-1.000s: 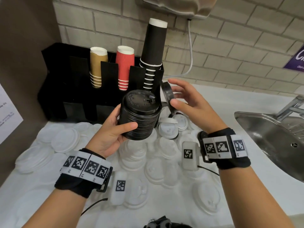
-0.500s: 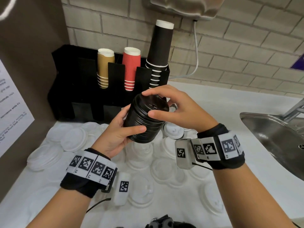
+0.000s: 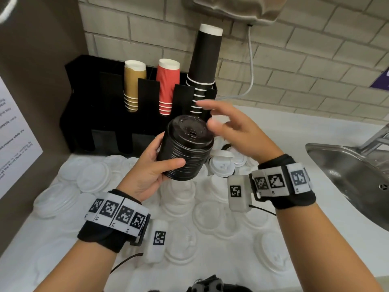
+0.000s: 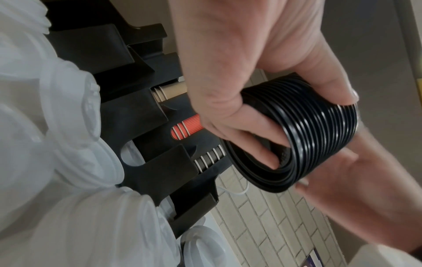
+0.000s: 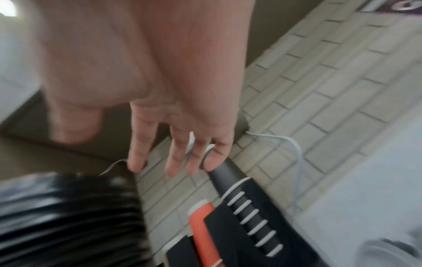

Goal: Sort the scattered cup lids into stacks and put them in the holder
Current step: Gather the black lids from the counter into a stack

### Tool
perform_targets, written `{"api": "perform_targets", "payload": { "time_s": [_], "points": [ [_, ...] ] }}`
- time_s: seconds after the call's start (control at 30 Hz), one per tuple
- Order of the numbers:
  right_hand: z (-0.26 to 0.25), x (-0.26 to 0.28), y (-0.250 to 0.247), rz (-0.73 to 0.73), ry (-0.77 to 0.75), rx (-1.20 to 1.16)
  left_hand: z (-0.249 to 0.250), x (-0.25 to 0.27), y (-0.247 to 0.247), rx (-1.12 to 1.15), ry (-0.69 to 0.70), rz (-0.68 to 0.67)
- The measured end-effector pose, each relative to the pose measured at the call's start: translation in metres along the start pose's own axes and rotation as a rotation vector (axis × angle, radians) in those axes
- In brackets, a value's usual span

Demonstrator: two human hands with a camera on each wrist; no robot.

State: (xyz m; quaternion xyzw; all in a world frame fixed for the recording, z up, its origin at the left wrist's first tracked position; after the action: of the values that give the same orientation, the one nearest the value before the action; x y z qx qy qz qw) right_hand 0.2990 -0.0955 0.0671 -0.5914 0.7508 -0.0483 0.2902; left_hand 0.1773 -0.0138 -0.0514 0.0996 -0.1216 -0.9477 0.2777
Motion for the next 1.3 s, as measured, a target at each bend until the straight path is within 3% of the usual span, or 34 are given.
{"api": "perform_targets", "payload": {
  "time_s": [0.07, 0.1, 0.2, 0.27, 0.5, 0.8, 0.93, 1.07, 1.17, 1.3],
  "points": [
    [0.032, 0.001, -0.030, 0.168, 0.157, 0.060, 0.001, 0.000, -0.004, 0.014, 0.008, 0.006],
    [0.055, 0.004, -0.040, 0.168, 0.298, 0.181, 0.002, 0.000, -0.005, 0.025, 0.010, 0.008],
    [0.127, 0.027, -0.043, -0.064, 0.721, 0.584, 0.002, 0.001, -0.009, 0.058, 0.013, 0.019],
    [0.153, 0.040, -0.037, -0.121, 0.856, 0.666, 0.002, 0.001, -0.011, 0.067, 0.013, 0.018],
    [0.175, 0.032, -0.017, -0.194, 0.868, 0.771, 0.002, -0.001, -0.013, 0.034, 0.014, 0.021],
    [0.152, 0.037, -0.028, -0.160, 0.752, 0.487, 0.007, -0.002, -0.022, 0.029, 0.019, 0.066],
    [0.157, 0.043, -0.043, -0.142, 0.829, 0.673, 0.004, -0.004, -0.021, 0.033, 0.010, 0.070],
    [0.181, 0.059, -0.053, -0.286, 1.024, 0.979, 0.001, -0.003, -0.022, 0.023, 0.006, 0.067],
    [0.194, 0.066, -0.051, -0.278, 1.090, 0.817, 0.000, -0.002, -0.024, 0.020, 0.007, 0.077],
    [0.203, 0.065, -0.051, -0.148, 1.125, 0.549, 0.000, -0.001, -0.026, 0.003, 0.007, 0.085]
  ]
}}
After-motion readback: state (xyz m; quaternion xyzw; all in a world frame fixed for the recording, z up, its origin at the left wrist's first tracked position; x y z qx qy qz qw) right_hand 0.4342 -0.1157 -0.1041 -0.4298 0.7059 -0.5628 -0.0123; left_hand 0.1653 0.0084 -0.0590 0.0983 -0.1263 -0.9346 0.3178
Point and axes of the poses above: each hand's wrist, its own x-axis away from the middle knuckle, its own y-axis out of the palm, z = x × y, the point moved 8 cm from there along -x, towards the middle knuckle, and after that the axes turned 14 degrees about -x, right-handed, at the moved point
